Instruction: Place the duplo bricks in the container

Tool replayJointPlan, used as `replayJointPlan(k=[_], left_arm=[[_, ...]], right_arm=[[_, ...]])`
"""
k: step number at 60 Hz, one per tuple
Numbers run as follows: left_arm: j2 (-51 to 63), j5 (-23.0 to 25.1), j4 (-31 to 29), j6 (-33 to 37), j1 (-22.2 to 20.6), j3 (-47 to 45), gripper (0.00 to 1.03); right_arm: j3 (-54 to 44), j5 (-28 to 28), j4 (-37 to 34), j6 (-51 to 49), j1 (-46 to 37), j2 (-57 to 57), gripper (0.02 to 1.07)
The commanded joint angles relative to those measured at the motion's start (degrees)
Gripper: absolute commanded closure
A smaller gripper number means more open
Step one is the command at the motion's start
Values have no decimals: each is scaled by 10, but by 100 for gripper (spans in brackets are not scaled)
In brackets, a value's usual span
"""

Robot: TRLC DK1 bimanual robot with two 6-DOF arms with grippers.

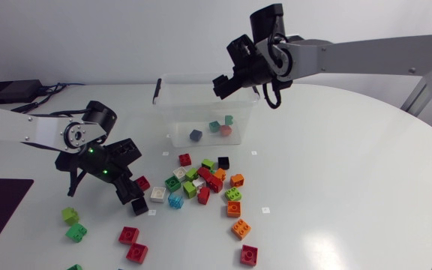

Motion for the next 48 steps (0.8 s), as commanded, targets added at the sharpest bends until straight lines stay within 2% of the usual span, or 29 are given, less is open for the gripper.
replayJointPlan(k=[1,10,22,35,45,48], left_arm=[[25,-6,6,15,-4,21,12],[43,-7,19,16,-6,30,13],[59,-7,27,19,-8,35,29],[71,-7,27,19,-15,38,53],[84,-6,27,19,-14,47,83],[88,-6,27,20,-14,49,84]], right_arm=[[-33,1,-3,12,-3,-59,7],[-105,-1,-8,12,0,-131,7],[-223,-8,-35,4,6,-246,7],[-339,-8,-84,5,21,-351,7],[-383,12,-138,42,54,-376,7],[-393,22,-144,49,64,-376,7]])
